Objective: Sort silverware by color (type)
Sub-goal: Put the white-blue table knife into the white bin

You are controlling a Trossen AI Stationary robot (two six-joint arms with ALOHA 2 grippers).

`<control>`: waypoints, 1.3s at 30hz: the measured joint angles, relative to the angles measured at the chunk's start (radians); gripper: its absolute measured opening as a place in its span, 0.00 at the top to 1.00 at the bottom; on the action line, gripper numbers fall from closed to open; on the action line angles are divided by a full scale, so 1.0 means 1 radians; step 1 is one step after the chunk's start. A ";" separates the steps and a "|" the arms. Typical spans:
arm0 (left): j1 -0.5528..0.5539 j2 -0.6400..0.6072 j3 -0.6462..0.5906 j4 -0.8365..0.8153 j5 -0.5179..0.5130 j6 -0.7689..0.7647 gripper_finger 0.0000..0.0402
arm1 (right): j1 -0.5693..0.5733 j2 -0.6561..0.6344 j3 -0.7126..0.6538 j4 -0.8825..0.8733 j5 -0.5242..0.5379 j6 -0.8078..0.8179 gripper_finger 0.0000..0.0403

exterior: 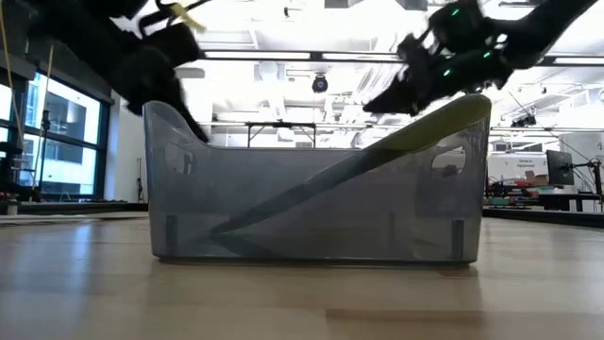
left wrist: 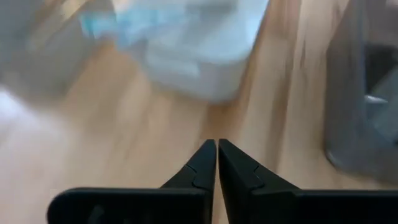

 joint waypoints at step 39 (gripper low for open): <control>0.242 -0.052 -0.086 -0.773 0.511 -0.436 0.86 | 0.357 -0.178 -0.030 -0.083 0.190 -0.028 1.00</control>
